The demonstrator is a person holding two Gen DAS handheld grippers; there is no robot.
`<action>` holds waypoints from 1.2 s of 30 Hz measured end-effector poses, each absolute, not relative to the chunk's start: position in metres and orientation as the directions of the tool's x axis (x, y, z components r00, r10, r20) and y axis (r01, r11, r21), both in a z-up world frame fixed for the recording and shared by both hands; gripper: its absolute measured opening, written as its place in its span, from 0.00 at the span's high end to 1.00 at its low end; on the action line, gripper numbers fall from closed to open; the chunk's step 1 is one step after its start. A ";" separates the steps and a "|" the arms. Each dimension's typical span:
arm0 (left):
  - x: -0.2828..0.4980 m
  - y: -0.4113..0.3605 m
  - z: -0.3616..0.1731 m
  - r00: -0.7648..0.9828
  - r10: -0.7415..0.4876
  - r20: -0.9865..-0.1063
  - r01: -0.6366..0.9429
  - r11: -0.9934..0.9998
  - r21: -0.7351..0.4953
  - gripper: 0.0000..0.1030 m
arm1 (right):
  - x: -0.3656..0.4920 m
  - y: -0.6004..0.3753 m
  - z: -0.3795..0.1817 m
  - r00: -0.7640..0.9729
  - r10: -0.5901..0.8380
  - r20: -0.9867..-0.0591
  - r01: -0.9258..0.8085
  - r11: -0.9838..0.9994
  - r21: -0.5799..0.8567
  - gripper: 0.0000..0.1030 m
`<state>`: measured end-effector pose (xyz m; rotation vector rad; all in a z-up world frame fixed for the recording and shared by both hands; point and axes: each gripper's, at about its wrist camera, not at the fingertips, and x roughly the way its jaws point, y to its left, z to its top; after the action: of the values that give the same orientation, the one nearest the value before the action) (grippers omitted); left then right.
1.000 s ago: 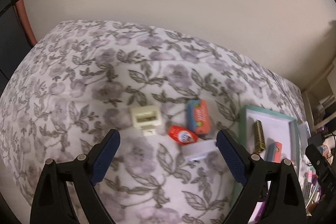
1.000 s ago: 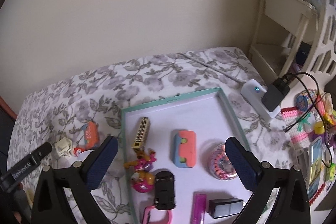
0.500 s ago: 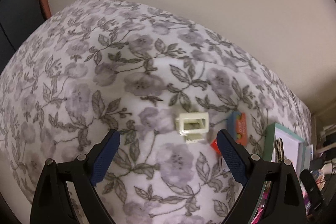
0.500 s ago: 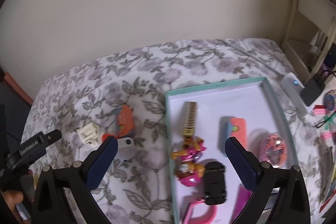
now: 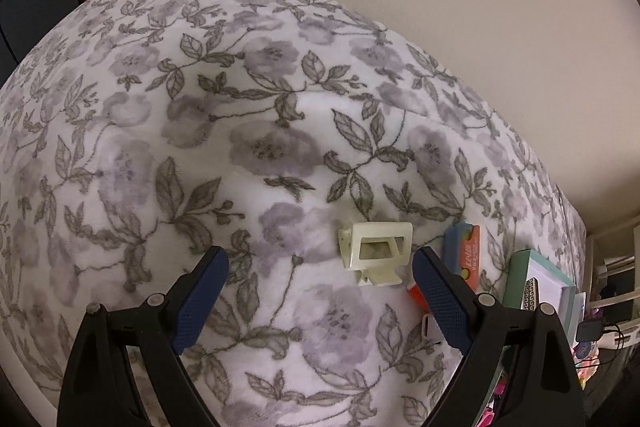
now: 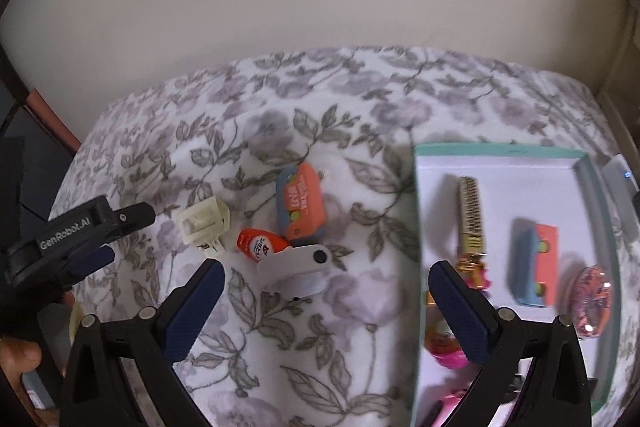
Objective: Organize rigid objects
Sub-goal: 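Grasp the cream plug adapter with the left tool while the right tool grasps the white round watch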
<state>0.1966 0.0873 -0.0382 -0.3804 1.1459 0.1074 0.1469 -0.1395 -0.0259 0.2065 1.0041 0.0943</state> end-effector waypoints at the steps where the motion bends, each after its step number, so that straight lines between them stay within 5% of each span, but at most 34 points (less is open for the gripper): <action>1: 0.198 0.087 -0.039 0.416 -0.114 -0.902 -0.274 0.930 -0.244 0.09 | 0.150 -0.136 -0.031 0.523 0.177 -0.834 0.015 0.976 0.216 0.00; 24: 0.224 0.057 -0.087 0.377 -0.165 -0.911 -0.249 0.930 -0.271 0.10 | 0.172 -0.116 -0.086 0.459 0.201 -0.865 -0.006 0.975 0.223 0.00; 30: 0.227 0.055 -0.093 0.366 -0.146 -0.919 -0.251 0.936 -0.248 0.11 | 0.173 -0.115 -0.085 0.471 0.192 -0.861 -0.008 0.977 0.213 0.07; 36: 0.228 0.050 -0.091 0.373 -0.165 -0.913 -0.220 0.940 -0.260 0.35 | 0.173 -0.113 -0.084 0.474 0.207 -0.856 -0.019 0.974 0.225 0.26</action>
<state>0.2285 0.0499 -0.0910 -0.3677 1.1957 0.0360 0.1725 -0.1127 -0.0837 0.1942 1.0702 0.1391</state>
